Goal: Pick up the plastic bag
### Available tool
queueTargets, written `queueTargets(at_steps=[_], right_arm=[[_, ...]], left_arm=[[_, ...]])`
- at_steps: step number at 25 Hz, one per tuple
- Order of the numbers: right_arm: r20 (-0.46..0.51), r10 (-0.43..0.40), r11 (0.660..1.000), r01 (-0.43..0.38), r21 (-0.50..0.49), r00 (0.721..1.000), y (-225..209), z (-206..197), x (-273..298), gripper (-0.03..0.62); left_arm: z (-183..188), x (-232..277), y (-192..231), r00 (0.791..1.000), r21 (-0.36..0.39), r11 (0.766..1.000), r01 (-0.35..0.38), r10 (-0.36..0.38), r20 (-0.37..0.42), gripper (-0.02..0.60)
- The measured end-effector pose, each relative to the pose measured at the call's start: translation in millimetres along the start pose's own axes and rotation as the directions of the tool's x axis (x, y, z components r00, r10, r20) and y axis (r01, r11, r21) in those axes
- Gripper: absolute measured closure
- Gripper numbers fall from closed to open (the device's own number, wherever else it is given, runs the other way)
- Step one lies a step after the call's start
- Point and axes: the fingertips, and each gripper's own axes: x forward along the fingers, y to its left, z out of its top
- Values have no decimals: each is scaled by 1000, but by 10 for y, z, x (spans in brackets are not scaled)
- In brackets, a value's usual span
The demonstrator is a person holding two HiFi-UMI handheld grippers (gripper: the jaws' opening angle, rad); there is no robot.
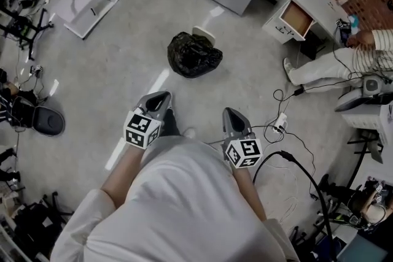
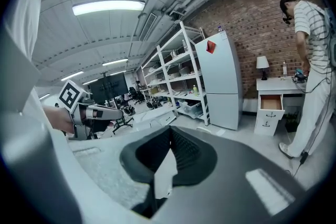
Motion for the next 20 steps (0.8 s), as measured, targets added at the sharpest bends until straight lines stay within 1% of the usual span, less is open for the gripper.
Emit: queueTargets(at_steps=[6, 10, 12, 20], right_arm=[[-12, -41, 999, 41, 25, 999, -145, 176, 454, 592], [-13, -14, 998, 14, 55, 1000, -124, 337, 861, 592], [-21, -16, 998, 17, 66, 1000, -104, 413, 1057, 592], [-73, -86, 993, 91, 78, 994, -194, 547, 1794, 592]], left_arm=[[230, 361, 388, 999, 9, 999, 45, -45, -17, 578], [396, 582, 768, 997, 36, 997, 64, -62, -47, 578], [468, 662, 957, 995, 58, 995, 79, -75, -68, 578], [576, 1032, 1691, 983, 70, 987, 144, -135, -127, 578]])
